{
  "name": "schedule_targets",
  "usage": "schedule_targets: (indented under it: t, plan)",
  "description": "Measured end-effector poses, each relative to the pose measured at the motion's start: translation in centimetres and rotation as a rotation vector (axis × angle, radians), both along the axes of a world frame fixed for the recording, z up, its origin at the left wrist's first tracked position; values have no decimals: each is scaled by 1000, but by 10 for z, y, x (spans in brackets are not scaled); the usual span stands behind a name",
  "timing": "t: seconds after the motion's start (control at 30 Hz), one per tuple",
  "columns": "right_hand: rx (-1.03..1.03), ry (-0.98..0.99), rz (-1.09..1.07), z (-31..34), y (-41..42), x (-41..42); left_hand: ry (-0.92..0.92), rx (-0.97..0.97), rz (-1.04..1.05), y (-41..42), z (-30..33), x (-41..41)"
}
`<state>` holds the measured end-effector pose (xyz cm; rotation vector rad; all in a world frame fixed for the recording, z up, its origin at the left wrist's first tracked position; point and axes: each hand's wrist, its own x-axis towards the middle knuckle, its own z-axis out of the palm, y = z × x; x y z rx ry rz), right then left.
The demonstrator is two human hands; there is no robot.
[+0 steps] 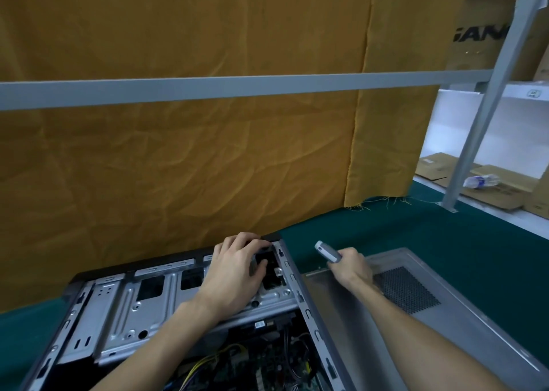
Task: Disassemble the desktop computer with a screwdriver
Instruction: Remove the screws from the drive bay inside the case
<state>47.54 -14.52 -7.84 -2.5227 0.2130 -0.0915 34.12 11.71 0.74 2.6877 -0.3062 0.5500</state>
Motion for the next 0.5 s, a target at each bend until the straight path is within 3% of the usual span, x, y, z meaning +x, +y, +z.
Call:
schedule_targets:
  t: [0.33, 0.5]
  plan:
    - [37, 56, 47, -5, 1, 9, 1, 0, 10, -1, 0, 1]
    - [276, -17, 99, 26, 11, -1, 27, -22, -8, 3, 2, 0]
